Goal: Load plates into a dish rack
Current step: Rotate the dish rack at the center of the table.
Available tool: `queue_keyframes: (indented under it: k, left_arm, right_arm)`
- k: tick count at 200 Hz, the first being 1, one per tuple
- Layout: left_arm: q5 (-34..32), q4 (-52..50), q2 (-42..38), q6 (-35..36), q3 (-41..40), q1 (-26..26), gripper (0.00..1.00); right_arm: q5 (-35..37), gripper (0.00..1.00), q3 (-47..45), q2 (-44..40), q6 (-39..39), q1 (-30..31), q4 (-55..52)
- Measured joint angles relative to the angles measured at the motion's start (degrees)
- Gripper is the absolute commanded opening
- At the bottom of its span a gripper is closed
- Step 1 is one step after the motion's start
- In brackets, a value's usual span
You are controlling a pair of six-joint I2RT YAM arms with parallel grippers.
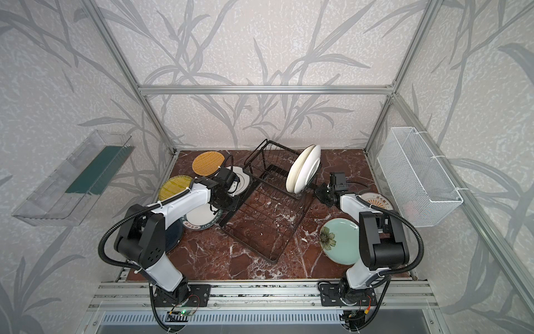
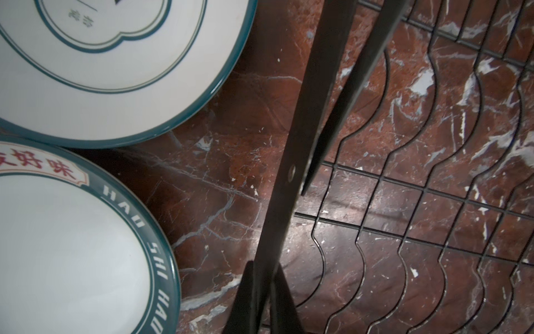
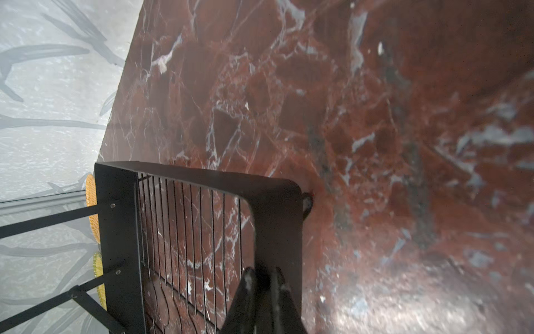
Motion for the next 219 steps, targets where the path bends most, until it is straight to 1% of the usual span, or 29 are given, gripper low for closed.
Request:
queue_keyframes:
  k: [46,70,91,125,166,196,219]
  left_arm:
    - [-1.99,5.68,-1.90,-9.88,-3.43,-4.02,0.00]
    - [-3.21,9.51,-3.17,-14.73,-5.90,-5.92,0.00]
    - [-4.17,12.66,-4.24,-18.67,-7.91,-7.32,0.00]
    - [-4.55,19.08,-6.21,-24.37,-12.09,-9.01,0.00]
    - [-5.70,23.96,-6.69,-28.09,-14.36,-10.40,0.00]
    - [-6.27,26.45,-7.30,-29.22,-15.87,-10.71,0.00]
    - [-6.64,27.65,-7.72,-29.62,-16.76,-10.84,0.00]
  right_arm:
    - [0.52,0.30,9.79,8.63,-2.80,-1.42,-0.35]
    - [0.39,0.31,13.86,12.07,-3.65,-1.90,-0.33]
    - [-0.26,0.37,17.42,14.88,-3.96,-2.16,-0.31]
    - [-1.29,0.41,24.09,20.06,-3.87,-2.08,-0.55]
    - [-2.89,0.46,27.74,23.02,-3.65,-2.03,-0.55]
    - [-3.56,0.49,29.05,24.15,-3.54,-2.03,-0.50]
    - [-4.28,0.51,29.75,25.03,-3.58,-2.05,-0.39]
